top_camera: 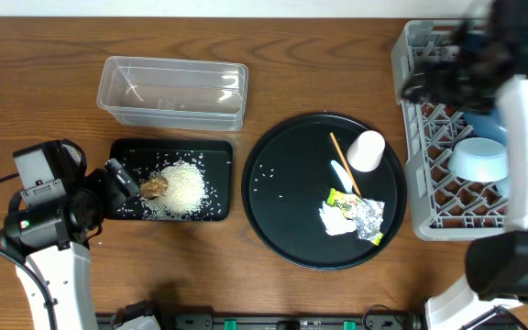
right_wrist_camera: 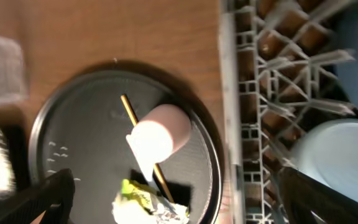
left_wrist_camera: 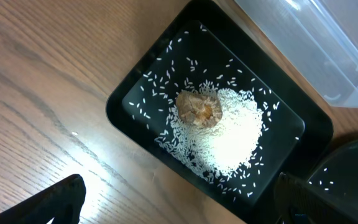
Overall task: Sort waste into correct bins and load items into the dishwasher rack
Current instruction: 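Move the right gripper back over the pink cup on the tray, then grasp the pink cup with the right gripper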
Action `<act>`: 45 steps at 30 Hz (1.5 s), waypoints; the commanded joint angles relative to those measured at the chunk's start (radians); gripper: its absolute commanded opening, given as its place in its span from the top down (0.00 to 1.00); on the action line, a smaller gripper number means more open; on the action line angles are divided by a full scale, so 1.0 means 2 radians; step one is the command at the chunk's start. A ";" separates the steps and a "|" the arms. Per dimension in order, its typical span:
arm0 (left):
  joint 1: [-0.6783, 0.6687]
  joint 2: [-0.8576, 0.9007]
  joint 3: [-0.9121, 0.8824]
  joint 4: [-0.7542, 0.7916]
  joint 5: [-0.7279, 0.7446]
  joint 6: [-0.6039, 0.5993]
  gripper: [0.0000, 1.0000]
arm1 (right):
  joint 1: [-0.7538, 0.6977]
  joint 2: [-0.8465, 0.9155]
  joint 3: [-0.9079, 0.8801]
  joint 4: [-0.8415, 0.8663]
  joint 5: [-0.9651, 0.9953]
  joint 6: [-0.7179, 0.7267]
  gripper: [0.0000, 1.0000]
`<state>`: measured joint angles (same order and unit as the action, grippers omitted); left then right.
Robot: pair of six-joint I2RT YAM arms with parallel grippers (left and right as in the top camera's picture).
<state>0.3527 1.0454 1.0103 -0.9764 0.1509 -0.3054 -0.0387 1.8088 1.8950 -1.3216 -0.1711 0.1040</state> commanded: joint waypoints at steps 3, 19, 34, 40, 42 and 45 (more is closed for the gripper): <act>0.003 0.000 0.010 -0.002 -0.001 0.010 0.02 | 0.065 0.046 -0.041 0.022 0.106 0.062 0.01; 0.003 0.000 0.010 -0.002 -0.001 0.010 0.02 | 0.139 0.159 -0.056 0.039 0.091 0.064 0.01; 0.003 0.000 0.010 -0.002 -0.001 0.010 0.02 | 0.140 0.184 -0.056 0.019 0.099 0.092 0.30; 0.003 0.000 0.010 -0.002 -0.001 0.010 0.02 | 0.141 0.181 -0.056 0.014 0.099 0.092 0.62; 0.003 0.000 0.010 -0.002 -0.001 0.010 0.02 | 0.139 0.176 -0.054 0.011 0.098 0.094 0.64; 0.003 0.000 0.010 -0.002 -0.001 0.010 0.02 | 0.133 0.162 -0.045 0.003 0.098 0.094 0.72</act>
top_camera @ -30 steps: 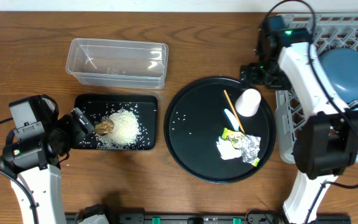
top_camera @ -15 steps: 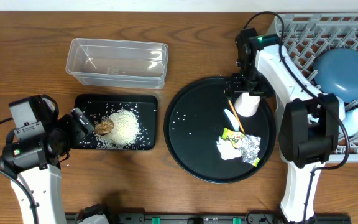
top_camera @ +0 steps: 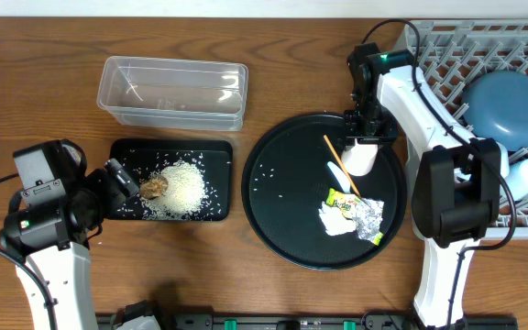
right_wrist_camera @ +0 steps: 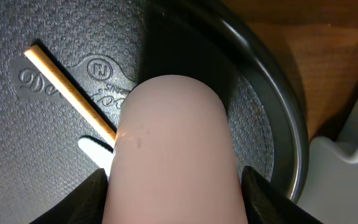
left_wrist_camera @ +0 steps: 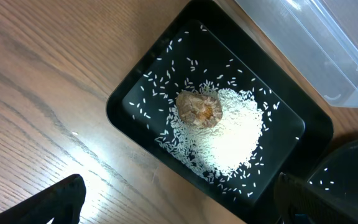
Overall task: Sort waste into correct bins and load items into the dishwasher rack
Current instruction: 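Grasp the pink cup with the right gripper, then carry the pink cup right and place it in the rack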
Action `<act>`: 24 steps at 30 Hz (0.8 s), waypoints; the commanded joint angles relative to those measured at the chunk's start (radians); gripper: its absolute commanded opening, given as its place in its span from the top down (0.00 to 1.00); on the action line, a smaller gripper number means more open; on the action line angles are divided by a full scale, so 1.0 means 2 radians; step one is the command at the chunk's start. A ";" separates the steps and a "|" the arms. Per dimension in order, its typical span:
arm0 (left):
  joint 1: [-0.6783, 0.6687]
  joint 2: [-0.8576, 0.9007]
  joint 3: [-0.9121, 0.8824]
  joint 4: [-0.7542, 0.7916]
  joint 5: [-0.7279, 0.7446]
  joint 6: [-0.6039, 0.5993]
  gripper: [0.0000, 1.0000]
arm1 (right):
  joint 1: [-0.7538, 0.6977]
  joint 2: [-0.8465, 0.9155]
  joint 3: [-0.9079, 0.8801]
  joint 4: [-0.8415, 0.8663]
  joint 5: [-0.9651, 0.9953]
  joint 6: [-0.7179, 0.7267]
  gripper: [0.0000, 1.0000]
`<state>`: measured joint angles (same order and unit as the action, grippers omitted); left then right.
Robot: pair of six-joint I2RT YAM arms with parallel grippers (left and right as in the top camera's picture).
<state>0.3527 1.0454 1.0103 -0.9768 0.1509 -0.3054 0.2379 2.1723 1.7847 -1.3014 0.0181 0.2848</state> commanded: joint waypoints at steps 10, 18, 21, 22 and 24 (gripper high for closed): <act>0.003 0.000 0.010 -0.001 -0.001 0.010 0.02 | -0.055 -0.113 0.103 -0.052 0.004 0.003 0.95; 0.003 0.000 0.010 -0.001 -0.001 0.010 0.02 | -0.178 -0.165 0.135 -0.063 0.004 -0.003 0.95; 0.003 0.000 0.010 -0.001 -0.001 0.010 0.02 | -0.237 -0.166 0.135 -0.062 0.004 -0.010 0.95; 0.003 0.000 0.010 -0.001 -0.001 0.010 0.02 | -0.258 -0.165 0.135 -0.063 0.004 -0.012 0.95; 0.003 0.000 0.010 -0.001 -0.002 0.010 0.02 | -0.298 -0.164 0.135 -0.062 0.004 -0.012 0.94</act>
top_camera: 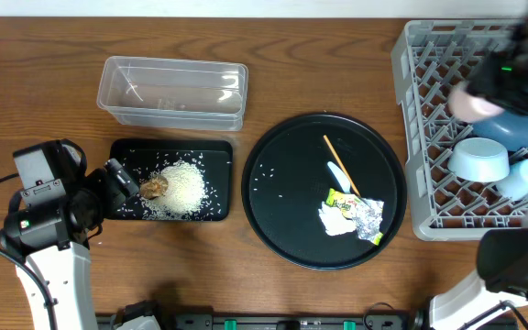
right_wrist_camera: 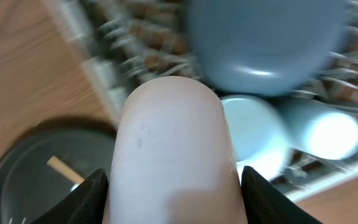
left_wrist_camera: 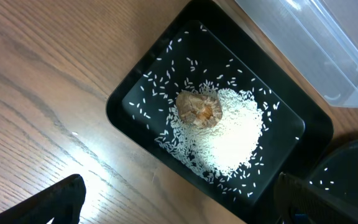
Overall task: Sort waste into correct bins and load items into the dishwasher rack
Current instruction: 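Carry the pink cup right and place it in the rack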
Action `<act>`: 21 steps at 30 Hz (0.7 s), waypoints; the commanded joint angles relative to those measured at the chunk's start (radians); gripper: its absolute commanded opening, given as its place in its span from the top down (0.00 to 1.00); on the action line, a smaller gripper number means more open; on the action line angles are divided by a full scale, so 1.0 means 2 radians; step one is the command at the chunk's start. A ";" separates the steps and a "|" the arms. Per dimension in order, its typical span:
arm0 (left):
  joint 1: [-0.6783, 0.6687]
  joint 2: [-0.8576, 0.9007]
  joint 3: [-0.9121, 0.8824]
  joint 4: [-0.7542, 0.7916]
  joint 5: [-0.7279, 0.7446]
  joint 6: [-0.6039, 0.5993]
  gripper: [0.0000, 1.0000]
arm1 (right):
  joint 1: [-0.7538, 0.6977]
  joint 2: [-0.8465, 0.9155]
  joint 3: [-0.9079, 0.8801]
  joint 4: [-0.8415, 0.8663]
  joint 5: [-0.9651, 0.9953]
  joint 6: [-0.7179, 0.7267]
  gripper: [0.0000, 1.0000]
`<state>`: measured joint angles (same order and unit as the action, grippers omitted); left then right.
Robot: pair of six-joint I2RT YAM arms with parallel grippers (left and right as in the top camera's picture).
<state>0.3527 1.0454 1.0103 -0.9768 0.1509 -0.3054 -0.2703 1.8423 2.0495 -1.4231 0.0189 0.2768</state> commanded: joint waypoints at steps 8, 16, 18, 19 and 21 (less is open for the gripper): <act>0.003 0.000 0.010 -0.001 -0.001 0.010 0.02 | -0.170 0.008 -0.005 0.011 0.000 -0.008 0.92; 0.003 0.000 0.010 -0.001 -0.001 0.010 0.02 | -0.222 0.031 -0.028 0.027 0.000 -0.012 0.75; 0.003 0.000 0.010 -0.001 -0.001 0.010 0.02 | -0.227 0.038 -0.028 0.029 0.000 -0.016 0.66; 0.003 0.000 0.010 -0.001 -0.001 0.010 0.02 | -0.229 0.041 -0.028 0.030 0.000 -0.018 0.61; 0.003 0.000 0.010 -0.001 -0.001 0.010 0.02 | -0.231 0.045 -0.028 0.035 0.000 -0.023 0.58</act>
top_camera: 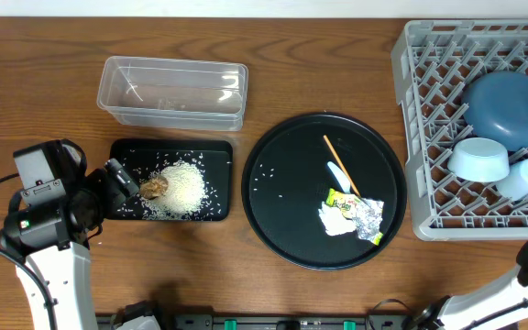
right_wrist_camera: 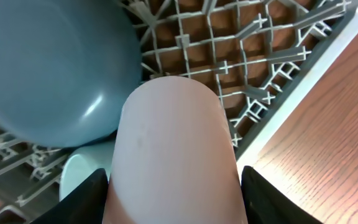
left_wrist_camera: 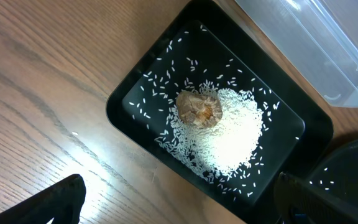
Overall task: Sort waste into correct bins and load items into the dishwasher rack
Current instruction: 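Carry the pink cup right and place it in the rack, then move the right gripper left over the wooden chopstick on the tray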
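My right gripper [right_wrist_camera: 176, 200] is shut on a pale pink cup [right_wrist_camera: 173, 137], held above the grey dishwasher rack [right_wrist_camera: 253, 68] near its edge, beside a dark blue bowl [right_wrist_camera: 48, 68]. This gripper and the cup do not show in the overhead view. The rack [top_camera: 429, 119] also holds a light blue bowl [top_camera: 478, 159] and a light blue cup [top_camera: 525, 176]. On the round black tray [top_camera: 282, 192] lie a wooden stick [top_camera: 335, 154], a white spoon [top_camera: 339, 174], a yellow-green wrapper [top_camera: 344, 201] and crumpled foil [top_camera: 368, 218]. My left gripper [left_wrist_camera: 179, 208] is open over the table by the rice tray [left_wrist_camera: 123, 99].
The rectangular black tray [top_camera: 126, 151] carries a pile of rice [top_camera: 184, 185] with a brown food lump [top_camera: 156, 187]. A clear plastic container [top_camera: 172, 92] stands behind it. Bare wood [right_wrist_camera: 328, 155] lies past the rack's edge.
My right gripper, still holding the pink cup, has moved from over the rack's left part to its far edge beside the dark blue bowl, out of the overhead view. The left arm is unchanged.
At first my right gripper was open above the rack's corner and the pink cup lay on the round tray. Then the fingers stood around the cup on the tray. Then the cup was held over the rack, and now at the rack's edge.
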Action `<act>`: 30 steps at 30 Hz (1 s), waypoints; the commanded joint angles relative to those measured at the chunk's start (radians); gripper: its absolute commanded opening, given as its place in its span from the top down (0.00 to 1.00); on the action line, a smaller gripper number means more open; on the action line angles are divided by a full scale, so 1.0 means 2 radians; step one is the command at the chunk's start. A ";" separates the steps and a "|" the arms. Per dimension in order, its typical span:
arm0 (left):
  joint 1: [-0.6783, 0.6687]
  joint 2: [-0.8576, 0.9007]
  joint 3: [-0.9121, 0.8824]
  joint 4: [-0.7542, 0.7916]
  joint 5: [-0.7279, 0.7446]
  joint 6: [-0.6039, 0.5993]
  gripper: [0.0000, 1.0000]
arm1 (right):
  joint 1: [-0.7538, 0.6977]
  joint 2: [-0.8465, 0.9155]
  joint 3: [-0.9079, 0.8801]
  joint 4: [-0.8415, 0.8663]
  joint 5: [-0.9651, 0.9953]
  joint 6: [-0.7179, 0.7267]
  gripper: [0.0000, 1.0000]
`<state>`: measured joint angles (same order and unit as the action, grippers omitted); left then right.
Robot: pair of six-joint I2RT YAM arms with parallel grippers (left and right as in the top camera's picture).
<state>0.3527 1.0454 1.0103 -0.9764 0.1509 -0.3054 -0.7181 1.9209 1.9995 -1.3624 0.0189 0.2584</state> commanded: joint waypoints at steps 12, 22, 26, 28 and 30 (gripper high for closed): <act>0.003 0.000 0.010 -0.002 -0.001 0.010 0.02 | -0.008 0.035 -0.003 0.034 0.005 -0.024 0.54; 0.003 0.000 0.010 -0.002 -0.001 0.010 0.02 | -0.009 0.056 -0.003 0.037 0.009 -0.027 0.16; 0.003 0.000 0.010 -0.002 -0.001 0.010 0.02 | -0.010 0.056 -0.003 0.030 0.008 -0.027 0.10; 0.003 0.000 0.010 -0.002 -0.001 0.010 0.02 | -0.009 0.056 0.000 0.024 -0.011 -0.027 0.08; 0.003 0.000 0.010 -0.001 -0.001 0.010 0.02 | -0.003 0.051 0.007 0.016 -0.053 -0.027 0.08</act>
<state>0.3527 1.0454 1.0103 -0.9764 0.1509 -0.3054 -0.7208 2.0342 1.9942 -1.3201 -0.0010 0.2054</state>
